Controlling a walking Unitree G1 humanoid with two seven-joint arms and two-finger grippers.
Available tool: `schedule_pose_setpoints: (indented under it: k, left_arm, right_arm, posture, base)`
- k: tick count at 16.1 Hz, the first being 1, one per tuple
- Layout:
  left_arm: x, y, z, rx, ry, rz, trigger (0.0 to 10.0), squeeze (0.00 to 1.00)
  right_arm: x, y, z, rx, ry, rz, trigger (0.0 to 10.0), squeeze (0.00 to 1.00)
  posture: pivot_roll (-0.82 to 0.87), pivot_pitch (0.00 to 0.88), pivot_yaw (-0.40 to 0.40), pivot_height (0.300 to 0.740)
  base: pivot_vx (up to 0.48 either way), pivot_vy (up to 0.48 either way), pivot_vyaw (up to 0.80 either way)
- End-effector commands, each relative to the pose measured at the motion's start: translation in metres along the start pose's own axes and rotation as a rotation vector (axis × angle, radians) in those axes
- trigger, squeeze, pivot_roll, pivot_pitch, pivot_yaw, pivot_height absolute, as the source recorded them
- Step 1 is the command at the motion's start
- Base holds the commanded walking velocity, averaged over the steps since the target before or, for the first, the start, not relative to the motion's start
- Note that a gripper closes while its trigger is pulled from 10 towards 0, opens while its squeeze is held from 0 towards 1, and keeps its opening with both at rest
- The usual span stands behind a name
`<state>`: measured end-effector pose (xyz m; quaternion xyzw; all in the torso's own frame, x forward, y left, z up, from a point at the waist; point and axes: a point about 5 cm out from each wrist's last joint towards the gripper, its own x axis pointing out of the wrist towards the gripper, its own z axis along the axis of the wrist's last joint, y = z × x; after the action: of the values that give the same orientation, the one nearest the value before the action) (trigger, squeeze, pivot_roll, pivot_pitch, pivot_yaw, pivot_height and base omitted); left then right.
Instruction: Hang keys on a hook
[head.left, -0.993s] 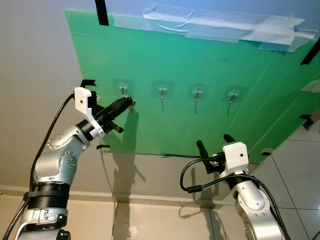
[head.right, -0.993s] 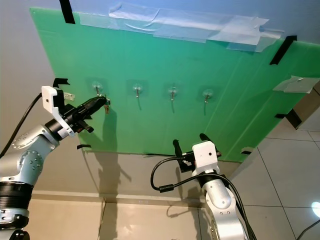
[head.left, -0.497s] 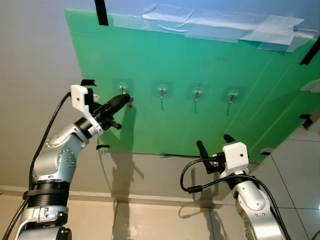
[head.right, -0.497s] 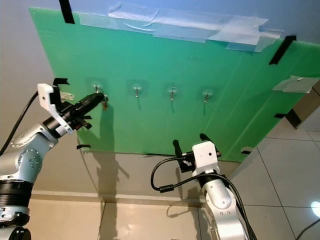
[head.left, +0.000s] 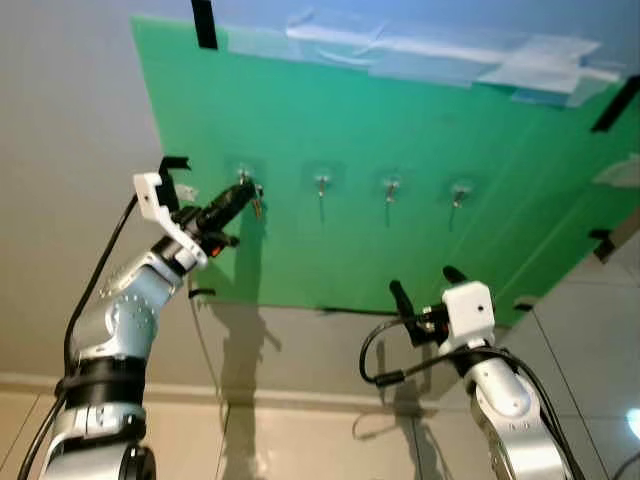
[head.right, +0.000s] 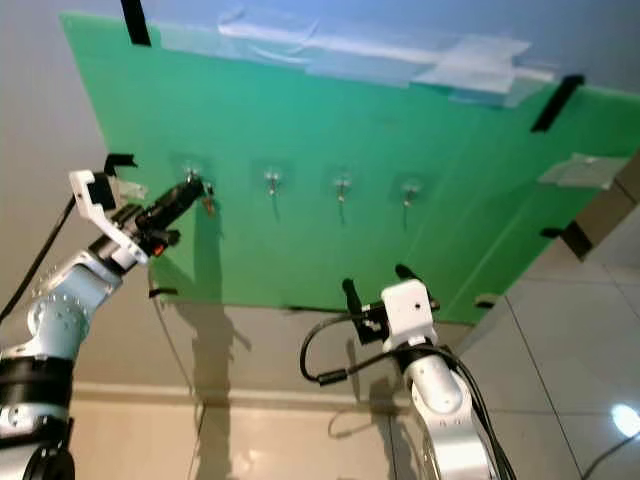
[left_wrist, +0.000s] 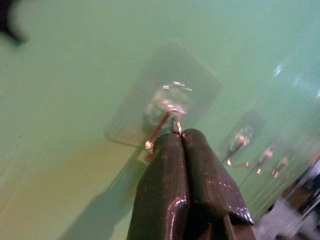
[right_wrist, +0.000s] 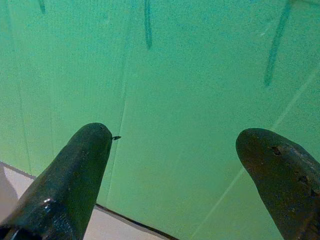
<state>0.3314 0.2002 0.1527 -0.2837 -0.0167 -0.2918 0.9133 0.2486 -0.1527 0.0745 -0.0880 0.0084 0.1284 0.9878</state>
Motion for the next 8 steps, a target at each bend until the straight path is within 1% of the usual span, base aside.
schedule_pose_setpoints:
  k: [1,3,4,5,7,8]
  left_arm:
    - [-0.018,0.022,-0.013,-0.096,0.018,0.17,10.0,0.0]
    - [-0.02,0.022,-0.02,-0.125,0.023,0.181,10.0,0.0]
    - [-0.018,0.023,-0.023,-0.147,0.022,0.186,10.0,0.0]
    - [-0.018,0.024,-0.026,-0.161,0.03,0.191,10.0,0.0]
    - [-0.019,0.025,-0.029,-0.161,0.043,0.193,10.0,0.0]
    - [-0.02,0.015,-0.033,0.03,0.108,0.144,10.0,0.0]
  right_arm:
    - [0.001,-0.006,0.005,0.022,-0.009,-0.014,10.0,1.0]
    - [0.004,-0.005,0.023,0.065,-0.086,0.011,10.0,1.0]
    - [0.006,-0.002,0.039,0.083,-0.157,0.051,10.0,1.0]
    - [0.009,-0.002,0.045,0.083,-0.181,0.058,10.0,1.0]
    - [0.011,-0.003,0.048,0.076,-0.188,0.047,10.0,1.0]
    - [0.014,-0.006,0.047,0.077,-0.181,0.025,10.0,1.0]
  posture:
    - [-0.01,0.0,-0.074,0.74]
    - [-0.01,0.0,-0.074,0.74]
    - [-0.02,0.0,-0.07,0.74]
    - [-0.02,0.0,-0.069,0.74]
    - [-0.02,0.0,-0.066,0.74]
    - [-0.02,0.0,-0.066,0.74]
  base:
    - [0.0,0.0,0.0]
    - [0.0,0.0,0.0]
    - [0.0,0.0,0.0]
    - [0.0,0.0,0.0]
    - [0.0,0.0,0.0]
    - [0.0,0.0,0.0]
